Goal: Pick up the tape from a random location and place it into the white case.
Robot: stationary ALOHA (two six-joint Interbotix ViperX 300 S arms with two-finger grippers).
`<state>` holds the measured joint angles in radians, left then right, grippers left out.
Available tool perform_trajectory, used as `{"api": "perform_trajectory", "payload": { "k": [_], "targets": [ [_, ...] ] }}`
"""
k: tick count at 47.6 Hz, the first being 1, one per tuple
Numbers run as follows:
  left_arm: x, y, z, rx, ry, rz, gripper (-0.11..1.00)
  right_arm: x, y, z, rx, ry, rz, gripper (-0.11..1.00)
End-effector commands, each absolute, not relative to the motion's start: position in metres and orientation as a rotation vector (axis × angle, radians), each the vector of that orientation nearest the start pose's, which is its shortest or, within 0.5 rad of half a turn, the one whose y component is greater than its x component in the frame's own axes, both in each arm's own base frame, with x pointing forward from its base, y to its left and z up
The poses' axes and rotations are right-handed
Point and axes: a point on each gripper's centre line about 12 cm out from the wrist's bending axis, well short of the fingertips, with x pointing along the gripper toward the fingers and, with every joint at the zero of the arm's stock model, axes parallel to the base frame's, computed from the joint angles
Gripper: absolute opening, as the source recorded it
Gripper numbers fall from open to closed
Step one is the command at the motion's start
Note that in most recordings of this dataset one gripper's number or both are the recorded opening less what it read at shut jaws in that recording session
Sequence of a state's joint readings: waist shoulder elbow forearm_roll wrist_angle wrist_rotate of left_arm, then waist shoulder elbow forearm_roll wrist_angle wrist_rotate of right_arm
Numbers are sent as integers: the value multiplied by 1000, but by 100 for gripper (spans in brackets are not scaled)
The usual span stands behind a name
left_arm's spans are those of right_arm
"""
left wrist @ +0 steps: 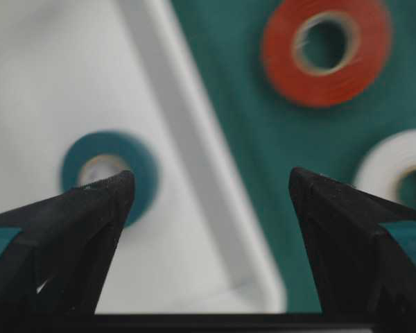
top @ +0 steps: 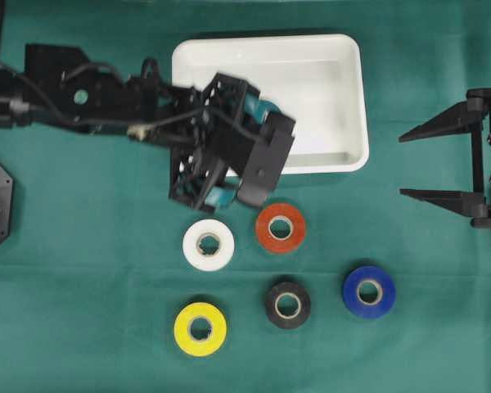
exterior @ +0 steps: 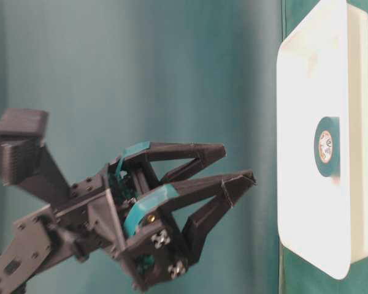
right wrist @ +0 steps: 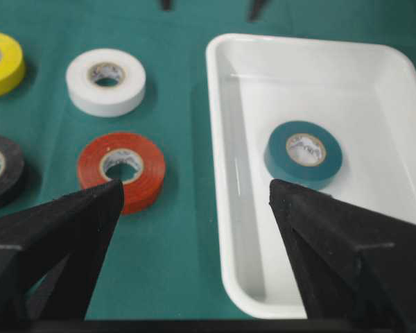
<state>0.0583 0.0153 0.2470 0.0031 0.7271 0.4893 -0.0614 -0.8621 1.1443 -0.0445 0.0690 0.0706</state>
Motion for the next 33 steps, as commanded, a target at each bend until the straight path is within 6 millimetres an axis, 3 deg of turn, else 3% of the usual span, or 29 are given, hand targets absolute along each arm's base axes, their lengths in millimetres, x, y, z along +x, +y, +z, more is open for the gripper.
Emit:
{"api": "perform_trajectory", "payload": {
  "k": [1,6,15,33],
  "targets": [
    [416,10,268,425,911,-195,90,214,-13,254,35,318,-66,92],
    [416,-2,267,414,895,-205,90,214,-13,255,38,315,-66,92],
    [404,-2,270,357,898,-178,90,214,-13,257,41,306,-66,92],
    [345,-1,296,254,739,-101,90,217,-13,267,42,283,-66,92]
  ]
}}
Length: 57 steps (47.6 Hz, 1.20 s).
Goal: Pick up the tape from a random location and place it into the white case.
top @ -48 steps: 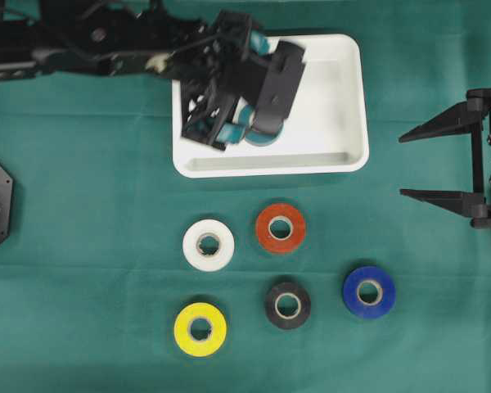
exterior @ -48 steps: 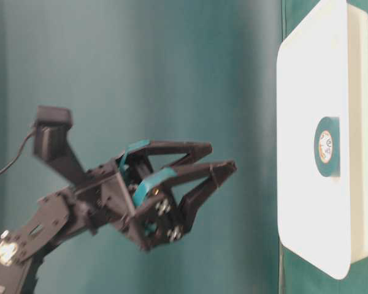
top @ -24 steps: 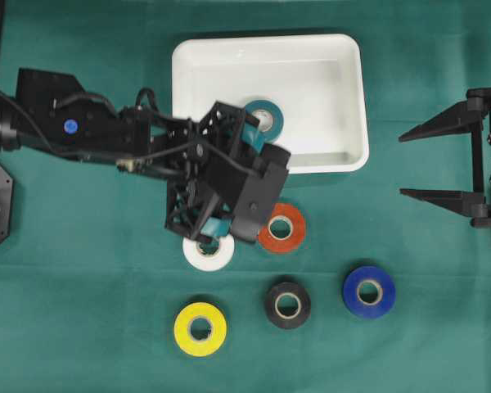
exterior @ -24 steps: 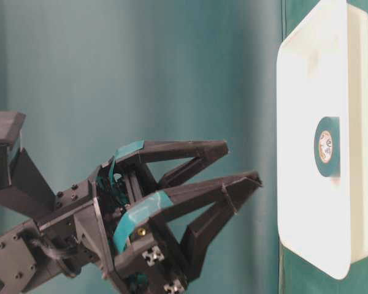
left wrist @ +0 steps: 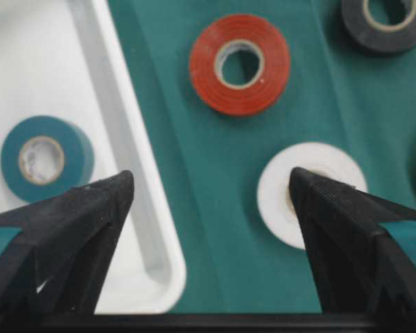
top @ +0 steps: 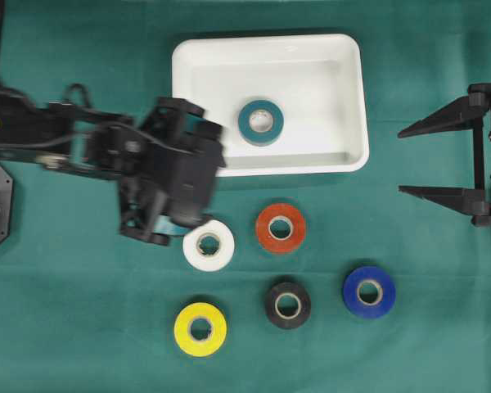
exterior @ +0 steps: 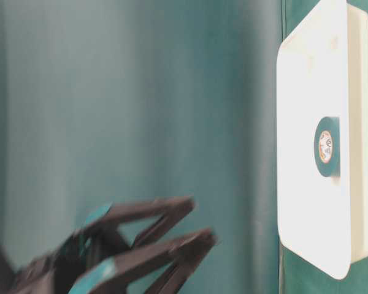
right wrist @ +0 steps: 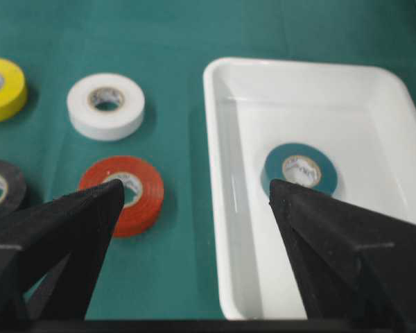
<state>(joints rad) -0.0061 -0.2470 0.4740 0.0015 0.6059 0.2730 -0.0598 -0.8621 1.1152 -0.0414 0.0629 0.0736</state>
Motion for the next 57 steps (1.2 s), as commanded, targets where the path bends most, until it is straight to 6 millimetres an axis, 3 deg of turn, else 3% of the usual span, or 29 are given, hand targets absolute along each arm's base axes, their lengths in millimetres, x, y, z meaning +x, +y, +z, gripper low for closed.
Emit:
{"api": "perform_trajectory", "payload": {
  "k": [1,23,46,57],
  "targets": [
    [341,0,297,250,724,-96,90,217,-13,267,42,284,-66,92],
    [246,5,311,146,425,-14,90,217,-13,270,40,270,-66,92],
    [189,3,253,105,312,0,90,210,-13,246,30,300,-63,92],
    [180,3,239,40,316,10,90,204,-12,232,32,300,-61,92]
  ]
}}
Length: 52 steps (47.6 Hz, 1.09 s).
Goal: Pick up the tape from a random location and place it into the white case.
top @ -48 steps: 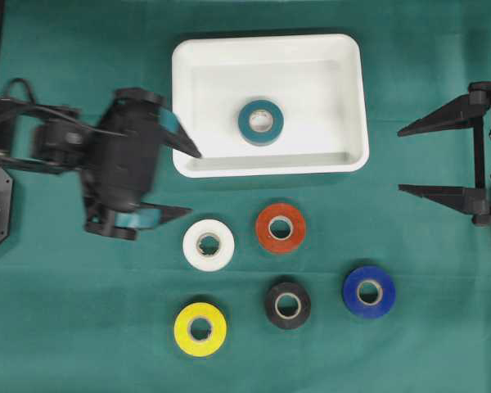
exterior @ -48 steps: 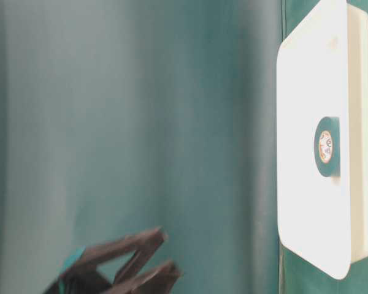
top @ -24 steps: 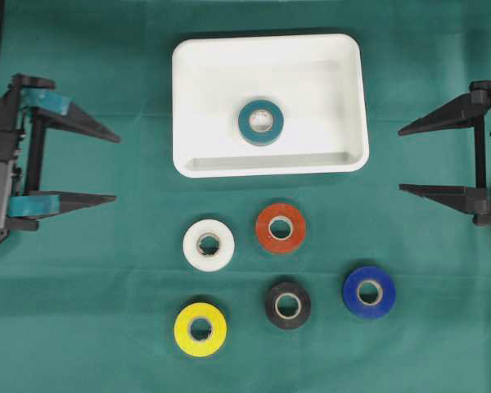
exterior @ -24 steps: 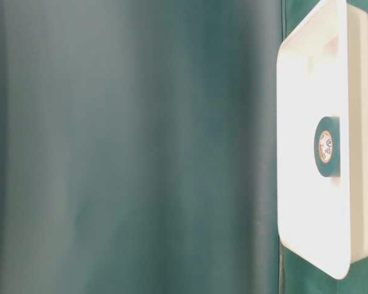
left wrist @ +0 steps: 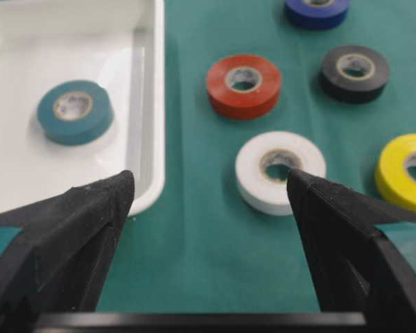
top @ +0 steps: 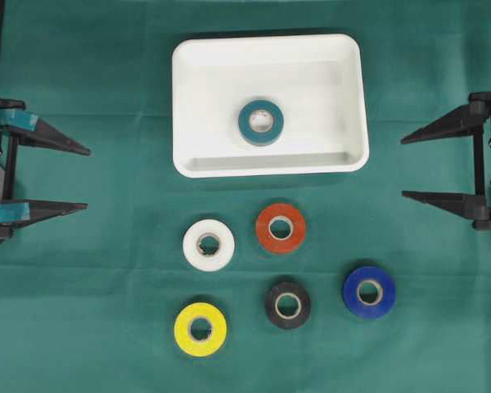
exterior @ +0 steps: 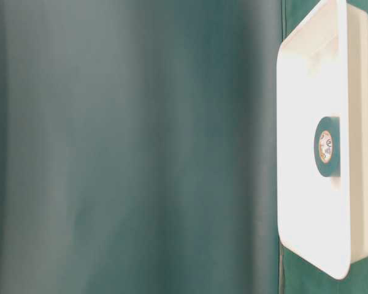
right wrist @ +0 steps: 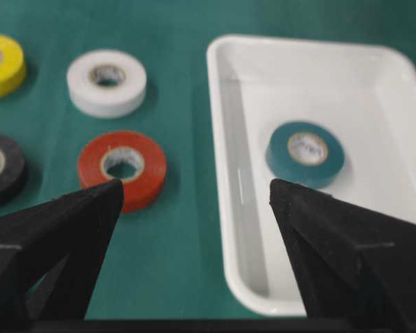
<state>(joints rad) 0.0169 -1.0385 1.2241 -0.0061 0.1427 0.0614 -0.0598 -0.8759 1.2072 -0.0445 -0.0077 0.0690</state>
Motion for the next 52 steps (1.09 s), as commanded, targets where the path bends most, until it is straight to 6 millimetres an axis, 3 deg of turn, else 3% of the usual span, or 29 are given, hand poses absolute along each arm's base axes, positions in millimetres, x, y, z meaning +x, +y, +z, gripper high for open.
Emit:
{"api": "perform_trajectory", "payload": {
  "k": [1,52],
  "targets": [
    [180,3,238,36,319,11,90,204,-12,230,32,300,-61,92],
    [181,3,239,38,313,11,90,209,7,239,65,250,25,92]
  ]
}}
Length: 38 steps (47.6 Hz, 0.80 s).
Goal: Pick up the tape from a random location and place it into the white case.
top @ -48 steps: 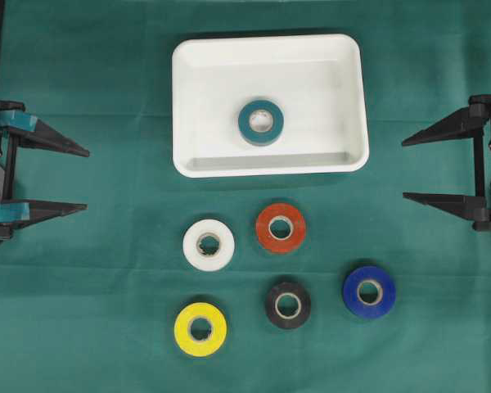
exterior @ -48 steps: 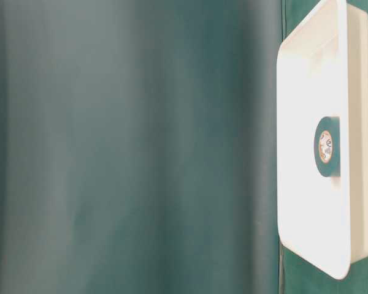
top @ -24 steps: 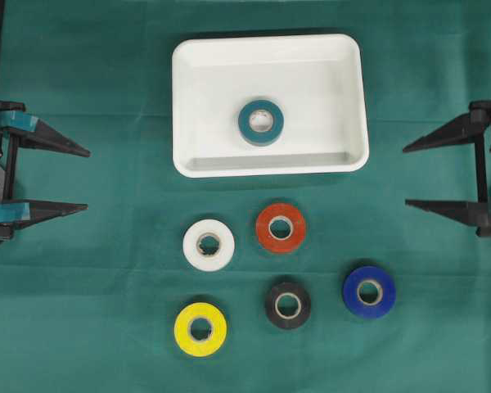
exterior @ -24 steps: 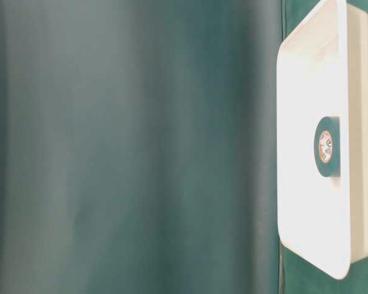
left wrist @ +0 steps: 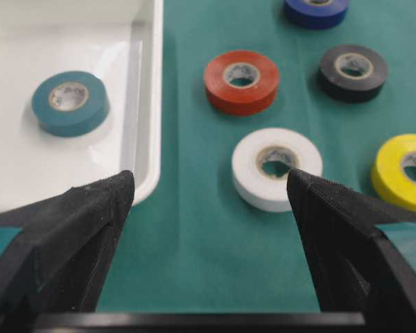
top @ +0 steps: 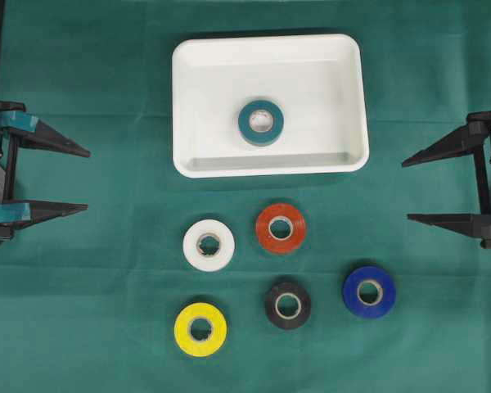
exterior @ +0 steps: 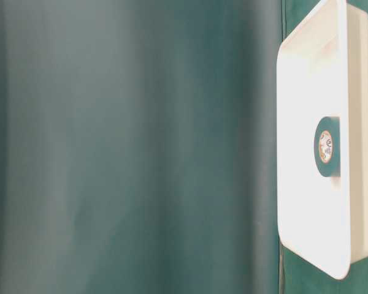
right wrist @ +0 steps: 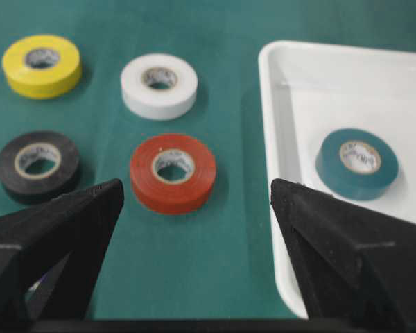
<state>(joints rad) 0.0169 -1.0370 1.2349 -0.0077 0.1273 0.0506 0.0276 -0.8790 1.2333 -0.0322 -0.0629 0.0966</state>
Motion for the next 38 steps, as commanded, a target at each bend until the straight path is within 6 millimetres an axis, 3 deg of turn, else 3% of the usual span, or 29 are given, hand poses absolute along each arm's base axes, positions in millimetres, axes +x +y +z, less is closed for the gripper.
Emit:
{"api": "perform_trajectory", "payload": {
  "k": [1,38],
  "targets": [
    [181,3,238,38,315,11,90,211,7,239,65,245,25,92],
    [181,3,238,37,318,11,90,309,19,264,24,188,67,92]
  ]
}}
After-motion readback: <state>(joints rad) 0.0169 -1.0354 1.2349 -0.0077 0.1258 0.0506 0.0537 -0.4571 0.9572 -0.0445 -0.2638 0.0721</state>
